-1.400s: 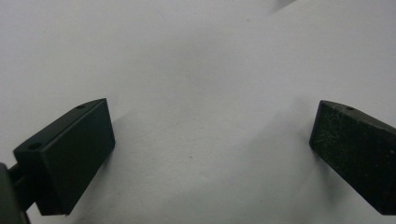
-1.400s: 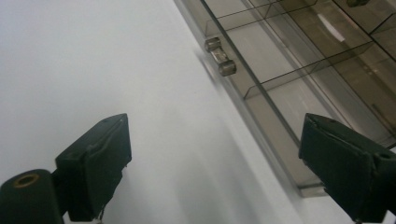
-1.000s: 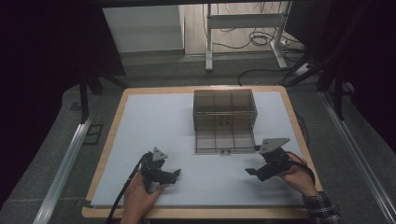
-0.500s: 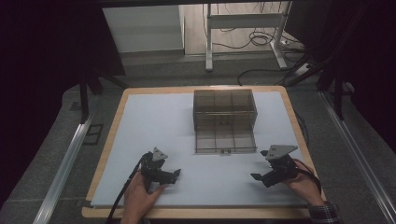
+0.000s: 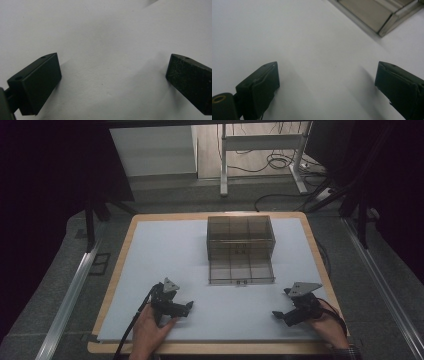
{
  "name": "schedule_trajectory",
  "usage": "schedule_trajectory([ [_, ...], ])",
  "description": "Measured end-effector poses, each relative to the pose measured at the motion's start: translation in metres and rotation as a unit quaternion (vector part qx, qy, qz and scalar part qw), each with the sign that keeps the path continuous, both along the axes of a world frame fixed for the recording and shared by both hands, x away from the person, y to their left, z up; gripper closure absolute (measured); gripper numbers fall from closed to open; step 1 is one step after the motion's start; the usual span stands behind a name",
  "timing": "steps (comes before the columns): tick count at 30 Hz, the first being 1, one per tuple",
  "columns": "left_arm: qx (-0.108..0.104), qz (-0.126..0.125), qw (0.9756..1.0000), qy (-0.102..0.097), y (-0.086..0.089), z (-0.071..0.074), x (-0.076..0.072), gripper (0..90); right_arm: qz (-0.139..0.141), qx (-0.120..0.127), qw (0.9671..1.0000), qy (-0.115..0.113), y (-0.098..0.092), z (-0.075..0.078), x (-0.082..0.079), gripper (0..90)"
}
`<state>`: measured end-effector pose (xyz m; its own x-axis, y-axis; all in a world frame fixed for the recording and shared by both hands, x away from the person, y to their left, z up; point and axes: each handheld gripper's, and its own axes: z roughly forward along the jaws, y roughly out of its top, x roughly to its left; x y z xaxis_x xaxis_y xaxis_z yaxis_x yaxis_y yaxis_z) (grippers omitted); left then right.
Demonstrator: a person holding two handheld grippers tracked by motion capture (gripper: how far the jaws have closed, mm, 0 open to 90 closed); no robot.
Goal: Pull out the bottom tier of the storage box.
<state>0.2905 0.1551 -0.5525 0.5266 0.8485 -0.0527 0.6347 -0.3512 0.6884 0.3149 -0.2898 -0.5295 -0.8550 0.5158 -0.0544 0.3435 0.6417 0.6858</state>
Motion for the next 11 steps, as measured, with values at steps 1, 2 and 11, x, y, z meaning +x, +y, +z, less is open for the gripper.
schedule_trajectory([
  [1,0.000,0.000,1.0000,0.000,0.0000,0.0000,0.0000,0.0,-0.003,0.009,1.0000,0.003,-0.0017,-0.0010,0.0000,5.0],
  [2,0.000,0.000,1.0000,0.000,0.0000,0.0000,0.0000,0.0,-0.003,0.009,1.0000,0.003,-0.0017,-0.0010,0.0000,5.0],
  [11,0.001,0.000,1.0000,0.000,-0.0001,-0.0001,-0.0002,0.0,-0.003,0.008,1.0000,0.003,-0.0017,-0.0020,-0.0002,4.6],
])
